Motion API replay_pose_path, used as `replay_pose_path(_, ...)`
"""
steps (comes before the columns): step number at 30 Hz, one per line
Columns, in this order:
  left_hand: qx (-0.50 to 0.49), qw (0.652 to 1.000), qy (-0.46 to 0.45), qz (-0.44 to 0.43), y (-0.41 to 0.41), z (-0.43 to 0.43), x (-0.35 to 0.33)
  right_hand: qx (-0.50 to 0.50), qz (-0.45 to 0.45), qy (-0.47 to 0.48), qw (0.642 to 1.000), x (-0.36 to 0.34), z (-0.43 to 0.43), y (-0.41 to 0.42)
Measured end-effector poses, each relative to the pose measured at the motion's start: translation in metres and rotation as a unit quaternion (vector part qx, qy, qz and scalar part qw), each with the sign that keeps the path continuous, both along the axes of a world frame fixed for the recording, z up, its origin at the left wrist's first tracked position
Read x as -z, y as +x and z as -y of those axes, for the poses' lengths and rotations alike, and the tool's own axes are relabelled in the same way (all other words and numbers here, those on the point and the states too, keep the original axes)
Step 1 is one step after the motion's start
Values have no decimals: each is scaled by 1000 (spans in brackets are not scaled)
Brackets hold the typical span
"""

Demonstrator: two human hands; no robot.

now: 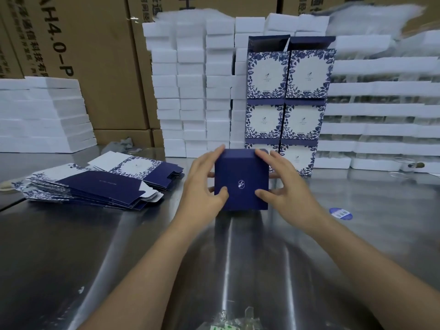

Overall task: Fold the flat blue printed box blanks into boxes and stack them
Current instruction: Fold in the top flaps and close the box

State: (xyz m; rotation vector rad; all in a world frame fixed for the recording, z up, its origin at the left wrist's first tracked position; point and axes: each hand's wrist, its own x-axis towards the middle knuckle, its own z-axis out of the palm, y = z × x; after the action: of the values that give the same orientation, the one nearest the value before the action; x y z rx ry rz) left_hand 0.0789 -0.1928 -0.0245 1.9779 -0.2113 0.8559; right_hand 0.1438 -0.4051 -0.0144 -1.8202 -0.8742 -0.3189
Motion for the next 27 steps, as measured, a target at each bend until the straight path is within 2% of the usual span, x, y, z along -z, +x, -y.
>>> replay_pose_path(9,-77,994,76,4,11,-5,16,83,98,-64,990,21,-5,9)
replay_pose_path(14,-121,980,150,38,9,1,7,141,98,-34,985,18,-17,5)
replay_pose_path(17,-100,983,145,50,7,4,5,146,120,-44,981,13,-22,0)
replay_pose_path(20,-85,990,94,60,7,7,3,104,132,-33,985,9,-23,-4)
replay_pose_path(27,-44,996,69,40,6,7,2,59,105,-33,992,3,-18,-9)
